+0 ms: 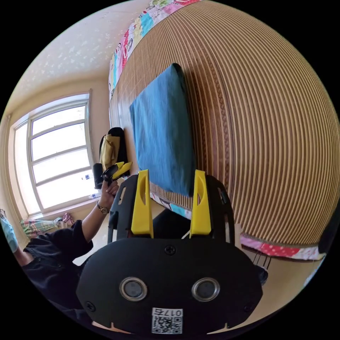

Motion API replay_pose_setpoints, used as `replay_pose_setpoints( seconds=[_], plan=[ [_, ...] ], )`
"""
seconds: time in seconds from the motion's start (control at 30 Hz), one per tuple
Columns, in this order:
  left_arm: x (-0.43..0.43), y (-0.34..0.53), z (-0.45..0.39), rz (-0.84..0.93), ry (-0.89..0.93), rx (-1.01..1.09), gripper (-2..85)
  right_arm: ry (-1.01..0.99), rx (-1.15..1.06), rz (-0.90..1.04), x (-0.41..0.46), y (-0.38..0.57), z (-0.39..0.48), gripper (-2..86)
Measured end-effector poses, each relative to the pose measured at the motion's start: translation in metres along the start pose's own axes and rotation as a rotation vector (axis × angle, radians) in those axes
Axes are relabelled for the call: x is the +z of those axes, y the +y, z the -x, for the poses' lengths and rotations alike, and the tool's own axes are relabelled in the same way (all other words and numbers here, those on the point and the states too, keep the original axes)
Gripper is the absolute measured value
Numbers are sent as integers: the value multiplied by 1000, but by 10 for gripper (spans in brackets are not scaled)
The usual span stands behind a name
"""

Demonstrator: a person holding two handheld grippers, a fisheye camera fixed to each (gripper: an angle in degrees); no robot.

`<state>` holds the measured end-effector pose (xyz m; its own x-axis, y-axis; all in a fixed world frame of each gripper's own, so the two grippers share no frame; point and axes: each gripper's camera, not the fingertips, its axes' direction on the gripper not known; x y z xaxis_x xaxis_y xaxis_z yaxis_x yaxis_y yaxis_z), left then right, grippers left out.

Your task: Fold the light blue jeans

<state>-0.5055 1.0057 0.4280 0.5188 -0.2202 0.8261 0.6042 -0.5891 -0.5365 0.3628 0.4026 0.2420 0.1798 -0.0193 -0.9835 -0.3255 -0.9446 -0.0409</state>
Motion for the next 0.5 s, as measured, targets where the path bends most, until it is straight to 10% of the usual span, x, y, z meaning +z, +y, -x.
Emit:
replay_pose_setpoints(
  seconds=[0.5],
  plan=[
    [72,8,23,207,259,-135,75,-71,45,115,72,-1,-5,93]
  ],
)
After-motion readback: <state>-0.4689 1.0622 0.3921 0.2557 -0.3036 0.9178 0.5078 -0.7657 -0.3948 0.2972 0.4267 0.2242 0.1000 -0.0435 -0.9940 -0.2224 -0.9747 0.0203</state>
